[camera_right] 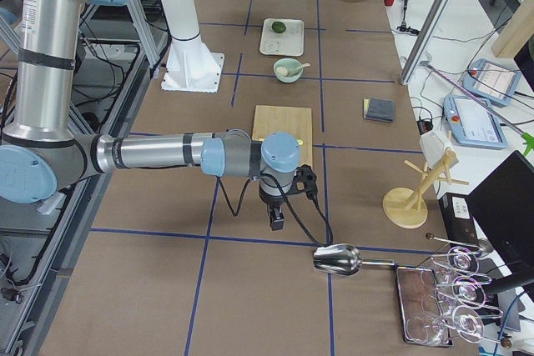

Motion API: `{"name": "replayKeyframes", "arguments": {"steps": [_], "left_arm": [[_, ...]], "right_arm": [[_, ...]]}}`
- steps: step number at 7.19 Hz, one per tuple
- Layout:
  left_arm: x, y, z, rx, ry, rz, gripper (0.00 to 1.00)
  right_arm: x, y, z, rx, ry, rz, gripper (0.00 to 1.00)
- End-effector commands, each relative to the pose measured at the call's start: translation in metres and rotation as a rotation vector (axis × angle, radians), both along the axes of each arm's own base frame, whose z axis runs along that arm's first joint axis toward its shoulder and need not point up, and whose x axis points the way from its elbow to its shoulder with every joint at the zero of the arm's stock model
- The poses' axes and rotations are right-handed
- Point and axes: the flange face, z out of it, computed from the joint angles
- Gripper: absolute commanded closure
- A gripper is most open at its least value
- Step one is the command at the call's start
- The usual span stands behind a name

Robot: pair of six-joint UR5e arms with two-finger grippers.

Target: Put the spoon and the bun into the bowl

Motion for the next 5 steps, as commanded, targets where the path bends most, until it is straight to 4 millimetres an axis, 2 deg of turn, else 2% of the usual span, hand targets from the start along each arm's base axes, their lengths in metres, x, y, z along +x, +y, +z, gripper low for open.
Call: {"name": "replayKeyframes", "arguments": {"steps": [1, 2, 3, 5], "left_arm": [[-0.001, 0.019, 0.012, -0.016, 0.001, 0.001, 0.00], [0.000, 0.016, 0.015, 0.011, 0.002, 0.006, 0.00], [0.000, 0.008, 0.001, 0.042, 0.000, 0.006, 0.00], [0.000, 0.006, -0.003, 0.051, -0.010, 0.005, 0.00]], "right_arm": [[0.000, -0.003, 0.000, 0.008, 0.001, -0.001, 0.00], [0.000, -0.003, 0.002, -0.005, 0.000, 0.004, 0.00], [-0.001, -0.005, -0.002, -0.001, -0.009, 0.009, 0.00], [-0.002, -0.005, -0.002, -0.003, -0.016, 0.010, 0.00]]}}
